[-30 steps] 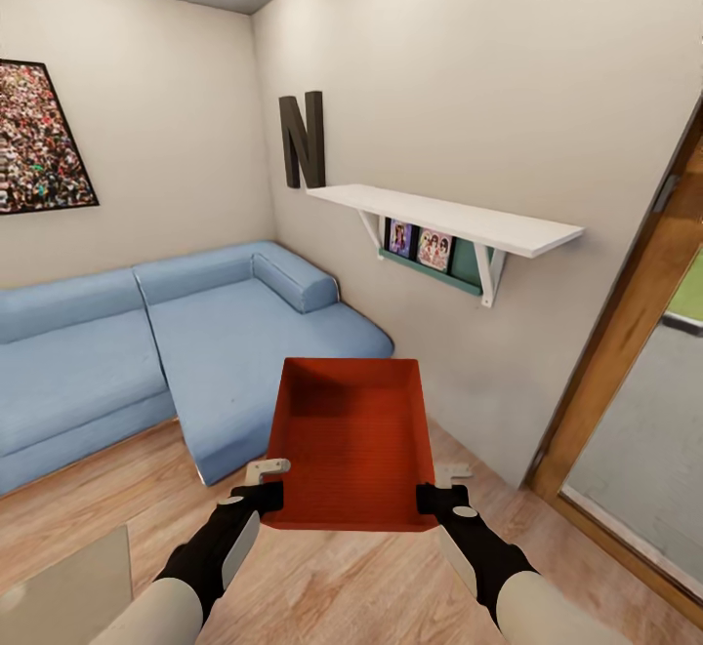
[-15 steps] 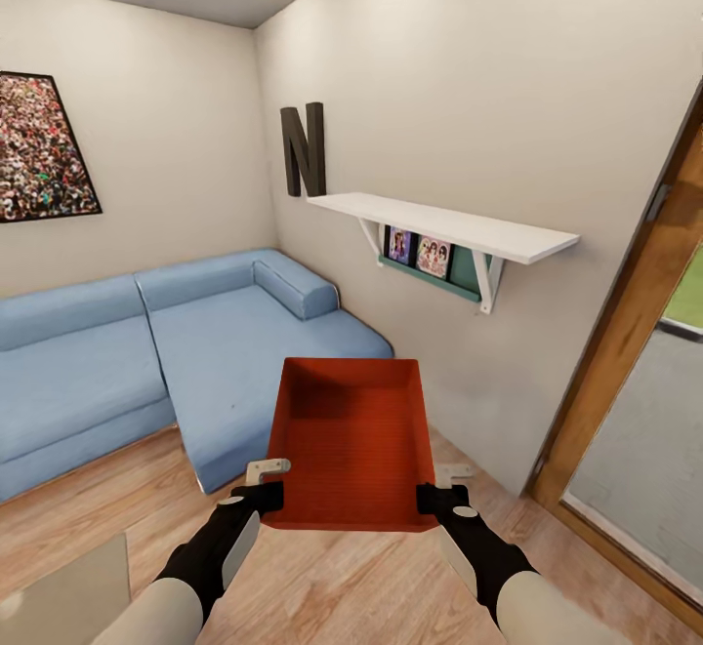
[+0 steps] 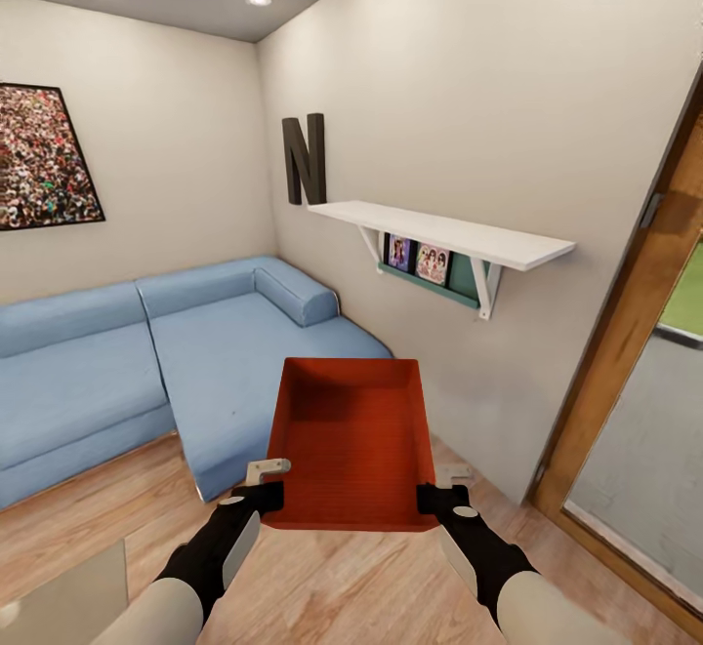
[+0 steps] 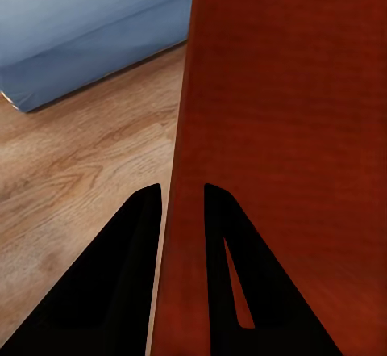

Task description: Move the two storage containers from the living room to the garage. In the garage, place one container on the floor and stack the other container on top of it (either order is fine).

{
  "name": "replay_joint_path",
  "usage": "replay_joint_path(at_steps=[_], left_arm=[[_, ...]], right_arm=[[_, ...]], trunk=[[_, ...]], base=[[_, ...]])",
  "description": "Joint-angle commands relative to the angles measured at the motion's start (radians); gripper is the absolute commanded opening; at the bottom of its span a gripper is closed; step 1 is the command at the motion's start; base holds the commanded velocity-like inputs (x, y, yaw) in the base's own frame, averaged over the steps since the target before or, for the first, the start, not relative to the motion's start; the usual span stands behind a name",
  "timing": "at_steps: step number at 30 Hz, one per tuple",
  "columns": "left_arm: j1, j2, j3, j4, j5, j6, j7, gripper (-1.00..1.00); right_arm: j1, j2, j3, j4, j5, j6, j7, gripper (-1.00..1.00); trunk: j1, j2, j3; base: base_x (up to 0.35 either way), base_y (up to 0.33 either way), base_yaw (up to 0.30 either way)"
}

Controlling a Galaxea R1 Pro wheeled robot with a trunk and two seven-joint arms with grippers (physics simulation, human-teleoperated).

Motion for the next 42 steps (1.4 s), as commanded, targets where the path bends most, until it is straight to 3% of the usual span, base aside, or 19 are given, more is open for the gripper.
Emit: replay_joint_path(at_steps=[1, 9, 25, 42], left_arm=[[-0.001, 0.001, 0.005, -0.005, -0.017, -0.047, 0.029, -1.0], [-0.001, 0.0, 0.002, -0.005, -0.017, -0.054, 0.098, -1.0], [-0.001, 0.0, 0.002, 0.001, -0.015, -0.055, 0.1, -1.0], [-0.001, 0.0, 0.001, 0.003, -0.015, -0.056, 0.101, -1.0]], right_arm=[[0.0, -0.003, 0.002, 0.001, -0.01, 0.004, -0.013, -1.0], [0.0, -0.003, 0.002, 0.001, -0.01, 0.004, -0.013, -1.0], [0.0, -0.003, 0.002, 0.001, -0.01, 0.005, -0.013, -1.0], [0.0, -0.003, 0.0, 0.0, -0.016, 0.005, -0.013, -1.0]], trunk=[[0.001, -0.002, -0.001], [0.001, -0.002, 0.012], [0.001, -0.002, 0.037], [0.001, -0.002, 0.039]], base=[[0.0, 0.0, 0.0], [0.0, 0.0, 0.0], [0.0, 0.0, 0.0], [0.0, 0.0, 0.0]])
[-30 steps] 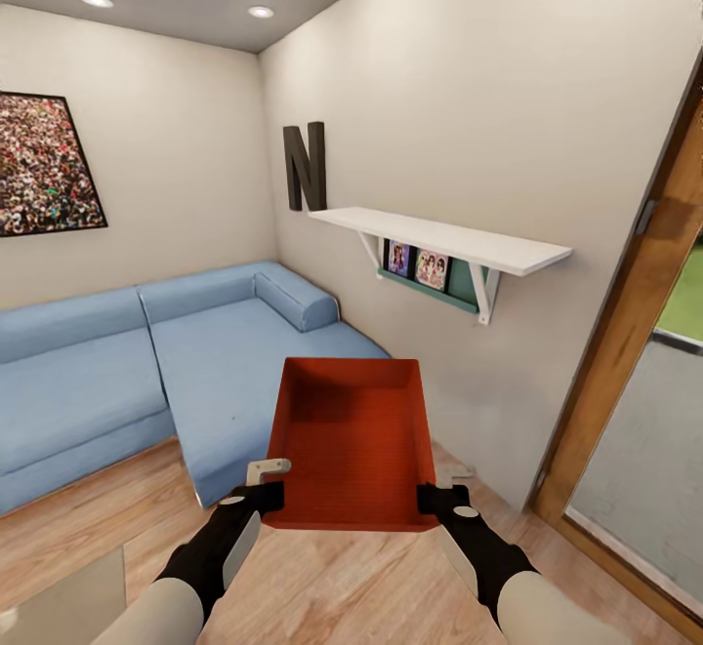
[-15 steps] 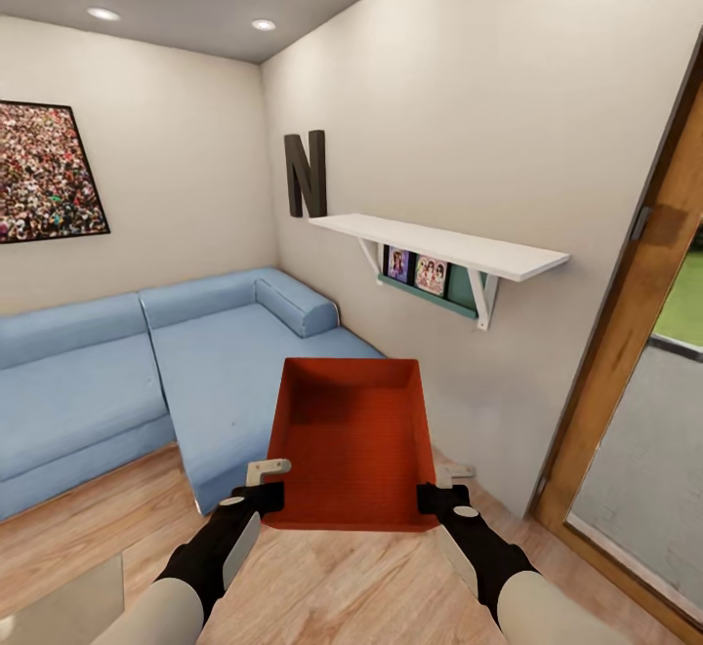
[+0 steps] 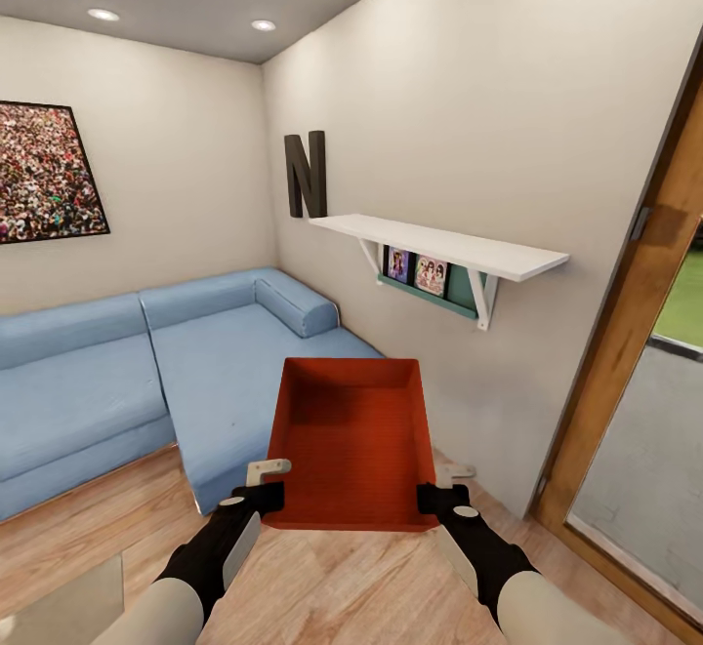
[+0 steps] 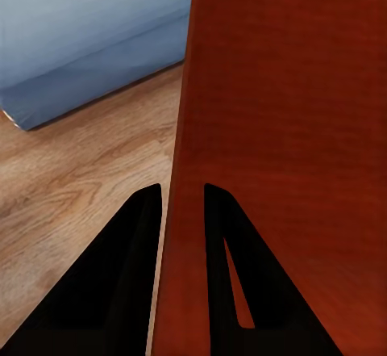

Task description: Move the two storage containers from the living room to the garage. In the garage, place one container on the floor and stack the other container on top of it (either order is fine).

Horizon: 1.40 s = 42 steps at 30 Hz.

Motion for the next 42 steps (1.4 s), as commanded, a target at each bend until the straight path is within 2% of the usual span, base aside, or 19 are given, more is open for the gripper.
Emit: replay_joint_path(at_steps=[1, 7, 23, 34, 42], left_arm=[[0.0, 0.001, 0.001, -0.004, -0.013, -0.048, 0.104, -1.0], [0.0, -0.001, 0.001, -0.004, -0.012, -0.048, 0.105, -1.0], [0.0, -0.001, 0.001, -0.004, -0.013, -0.048, 0.105, -1.0], [0.0, -0.001, 0.001, -0.004, -0.013, -0.048, 0.104, -1.0], [0.0, 0.001, 0.001, -0.004, -0.013, -0.048, 0.103, -1.0]], right_arm=[[0.0, -0.001, -0.002, 0.001, -0.013, 0.005, -0.011, -1.0], [0.0, -0.001, -0.002, 0.001, -0.013, 0.002, -0.012, -1.0], [0.0, -0.001, -0.001, 0.001, -0.013, 0.009, -0.013, -1.0], [0.0, -0.001, -0.002, 0.001, -0.013, 0.01, -0.013, -1.0], [0.0, -0.001, -0.002, 0.001, -0.013, 0.01, -0.013, -1.0]], trunk=[[0.0, -0.001, 0.0], [0.0, -0.001, 0.0], [0.0, -0.001, 0.0], [0.0, -0.001, 0.005], [0.0, -0.001, 0.009]], base=[[0.0, 0.0, 0.0], [-0.114, 0.0, 0.0], [-0.313, 0.0, 0.001], [-0.309, 0.0, 0.227], [-0.046, 0.0, 0.26]])
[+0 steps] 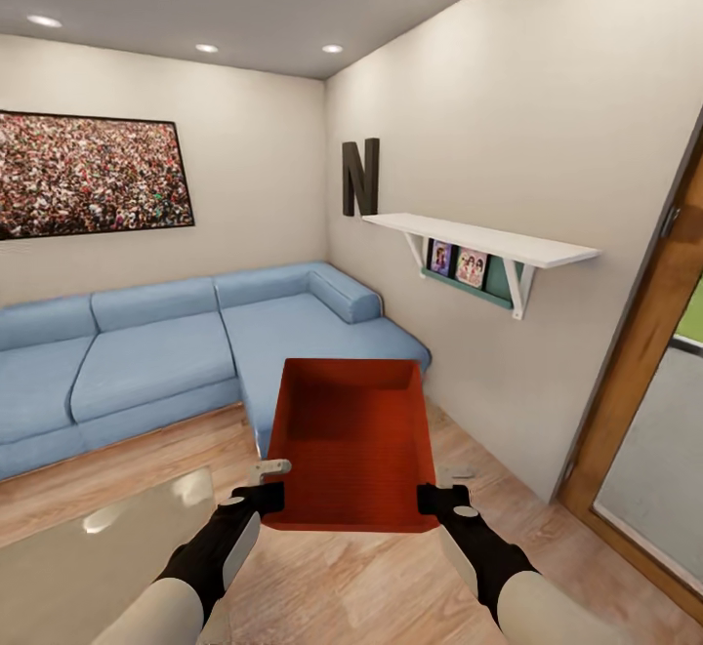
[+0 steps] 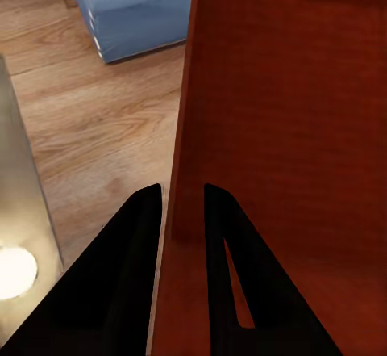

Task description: Move the two storage containers from the living room to the garage. In the garage, place one container on the floor and stack the other container on top of it (either order is fine).

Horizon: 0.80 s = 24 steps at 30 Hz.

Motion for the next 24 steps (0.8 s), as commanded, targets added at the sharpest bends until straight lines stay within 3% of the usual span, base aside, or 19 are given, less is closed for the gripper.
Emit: replay_joint_path(at_steps=[1, 24], left_arm=[[0.0, 0.001, 0.001, -0.004, -0.013, -0.054, 0.102, -1.0], [0.0, -0.001, 0.001, -0.004, -0.013, -0.054, 0.103, -1.0]], right_arm=[[0.0, -0.001, -0.003, 0.0, -0.012, 0.005, -0.012, -1.0], [0.0, -0.001, -0.002, 0.0, -0.012, 0.003, -0.012, -1.0]], trunk=[[0.0, -0.001, 0.0], [0.0, -0.001, 0.013]], base=[[-0.002, 0.0, 0.26], [0.0, 0.0, 0.26]])
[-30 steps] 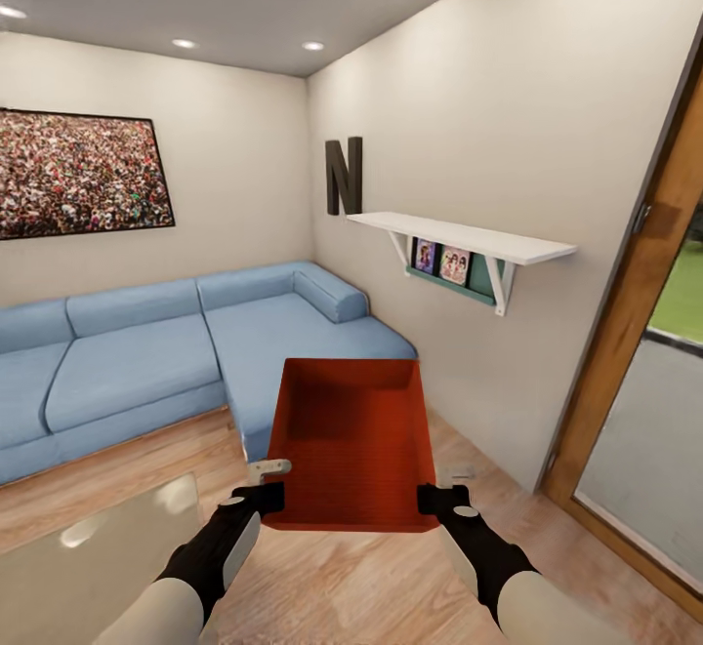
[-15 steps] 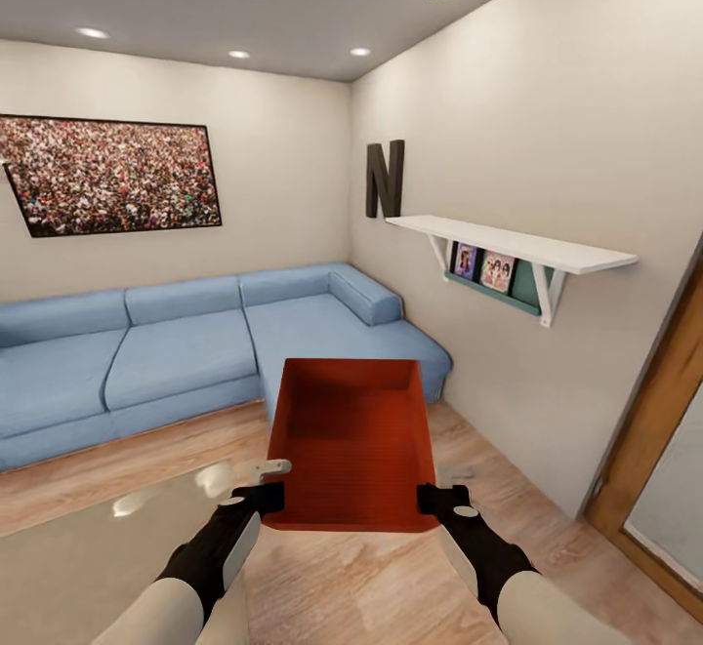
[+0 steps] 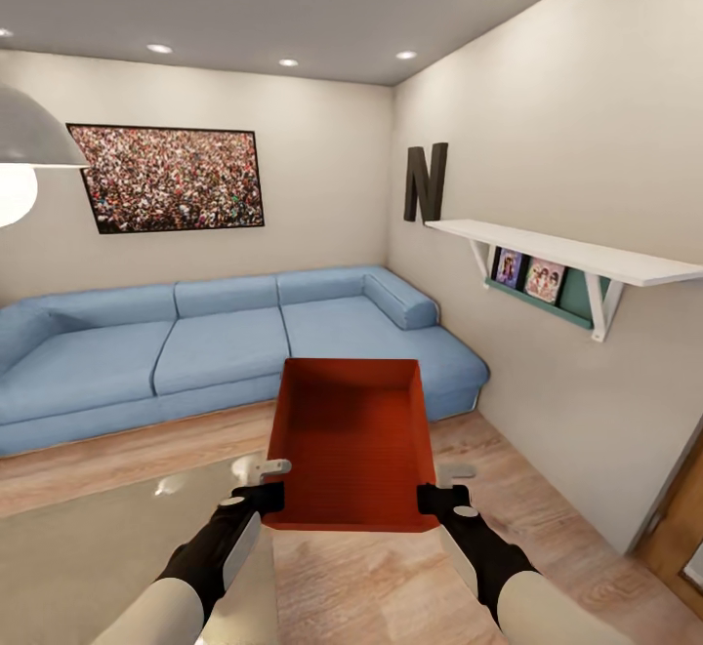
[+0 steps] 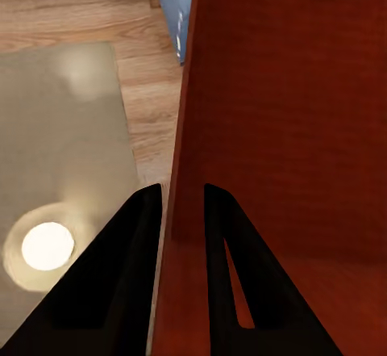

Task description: Move the two storage containers from the living room to the garage. In the garage, place one container on the floor and stack the other container on top of it (either order is fine).

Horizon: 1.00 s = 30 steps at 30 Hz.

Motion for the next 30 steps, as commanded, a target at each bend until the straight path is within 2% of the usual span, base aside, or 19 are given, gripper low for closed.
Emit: replay_joint_path(at_steps=[1, 30], left_arm=[[0.0, 0.0, 0.001, -0.004, -0.014, -0.052, 0.101, -1.0], [0.0, 0.002, 0.002, -0.004, -0.015, -0.052, 0.101, -1.0]], right_arm=[[0.0, -0.001, -0.002, 0.0, -0.012, 0.004, -0.012, -1.0], [0.0, 0.0, -0.002, 0.0, -0.012, 0.004, -0.012, -1.0]], trunk=[[0.0, -0.001, 0.0], [0.0, -0.001, 0.021]], base=[[0.0, 0.0, 0.26], [0.0, 0.0, 0.26]])
